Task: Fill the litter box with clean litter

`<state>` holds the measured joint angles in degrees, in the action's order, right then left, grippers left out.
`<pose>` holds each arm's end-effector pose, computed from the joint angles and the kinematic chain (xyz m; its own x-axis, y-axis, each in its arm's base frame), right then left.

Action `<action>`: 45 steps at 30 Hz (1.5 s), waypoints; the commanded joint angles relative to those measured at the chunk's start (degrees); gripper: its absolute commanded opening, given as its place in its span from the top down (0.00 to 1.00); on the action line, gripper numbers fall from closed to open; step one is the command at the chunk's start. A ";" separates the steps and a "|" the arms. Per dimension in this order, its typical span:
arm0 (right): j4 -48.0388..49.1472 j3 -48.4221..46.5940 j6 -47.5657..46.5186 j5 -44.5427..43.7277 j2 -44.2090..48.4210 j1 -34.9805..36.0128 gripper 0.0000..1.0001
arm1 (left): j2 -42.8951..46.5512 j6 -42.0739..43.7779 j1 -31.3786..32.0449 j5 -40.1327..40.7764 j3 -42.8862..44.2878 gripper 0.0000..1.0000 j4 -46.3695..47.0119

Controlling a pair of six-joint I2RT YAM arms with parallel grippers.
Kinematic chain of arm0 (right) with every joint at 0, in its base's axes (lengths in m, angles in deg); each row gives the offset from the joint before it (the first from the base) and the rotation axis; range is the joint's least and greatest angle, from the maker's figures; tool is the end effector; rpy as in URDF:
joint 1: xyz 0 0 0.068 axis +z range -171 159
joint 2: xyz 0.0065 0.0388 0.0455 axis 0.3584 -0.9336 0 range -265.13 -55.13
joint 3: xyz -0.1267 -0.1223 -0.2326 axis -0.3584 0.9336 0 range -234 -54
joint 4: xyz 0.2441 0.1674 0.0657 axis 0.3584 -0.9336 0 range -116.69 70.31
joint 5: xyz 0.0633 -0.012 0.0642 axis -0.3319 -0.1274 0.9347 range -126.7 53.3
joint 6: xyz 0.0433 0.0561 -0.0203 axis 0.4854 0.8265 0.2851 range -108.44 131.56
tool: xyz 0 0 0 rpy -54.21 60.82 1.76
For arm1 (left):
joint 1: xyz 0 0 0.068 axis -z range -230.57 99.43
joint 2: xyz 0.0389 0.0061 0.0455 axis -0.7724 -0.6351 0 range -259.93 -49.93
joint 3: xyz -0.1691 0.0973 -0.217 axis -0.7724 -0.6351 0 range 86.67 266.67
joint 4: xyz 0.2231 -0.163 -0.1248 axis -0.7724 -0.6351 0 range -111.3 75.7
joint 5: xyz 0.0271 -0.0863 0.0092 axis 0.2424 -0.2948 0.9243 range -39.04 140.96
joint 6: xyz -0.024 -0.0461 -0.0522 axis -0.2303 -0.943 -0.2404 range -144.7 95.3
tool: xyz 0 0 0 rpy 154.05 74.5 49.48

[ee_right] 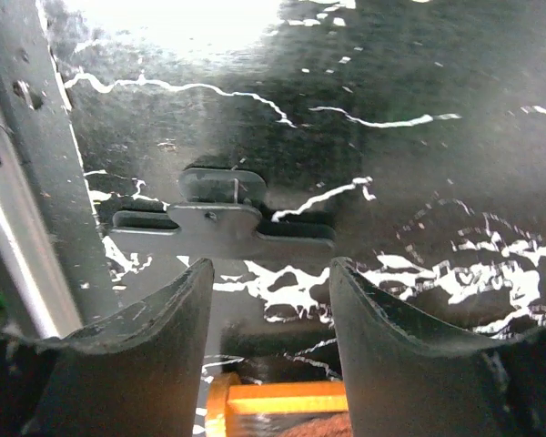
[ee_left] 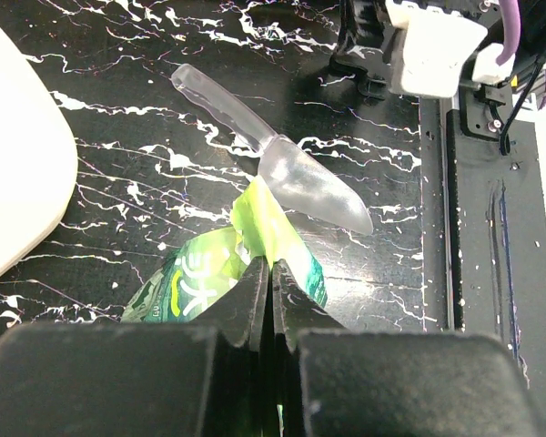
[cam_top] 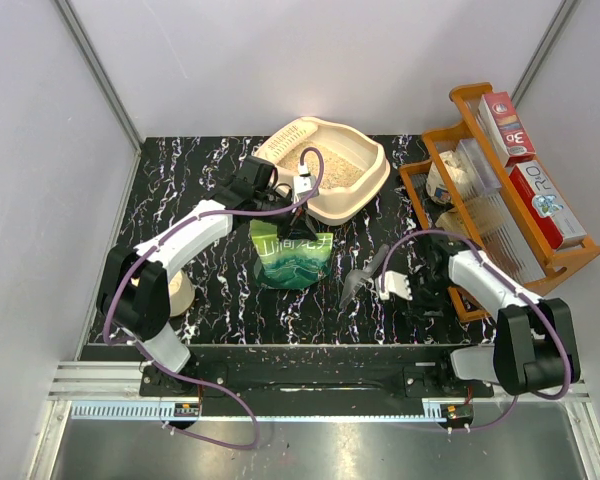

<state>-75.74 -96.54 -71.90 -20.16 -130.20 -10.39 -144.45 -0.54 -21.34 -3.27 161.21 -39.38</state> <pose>0.2192 0.0590 0.1495 0.0704 -0.9558 -0.2856 -0.9971 -0.0757 0.0076 0.3354 -0.2449 0.2761 -0.2420 0.4095 -0.8796 0.9696 0.0684 -0.2349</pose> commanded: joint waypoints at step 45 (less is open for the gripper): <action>-6.97 -11.42 -14.01 9.48 -13.87 14.26 0.42 | 3.90 3.61 0.56 2.12 -0.54 1.00 -4.89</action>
<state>-85.49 -107.78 -82.68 -8.51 -142.07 2.72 -143.12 1.93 -21.06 -1.85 161.19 -41.15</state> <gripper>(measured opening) 0.579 0.038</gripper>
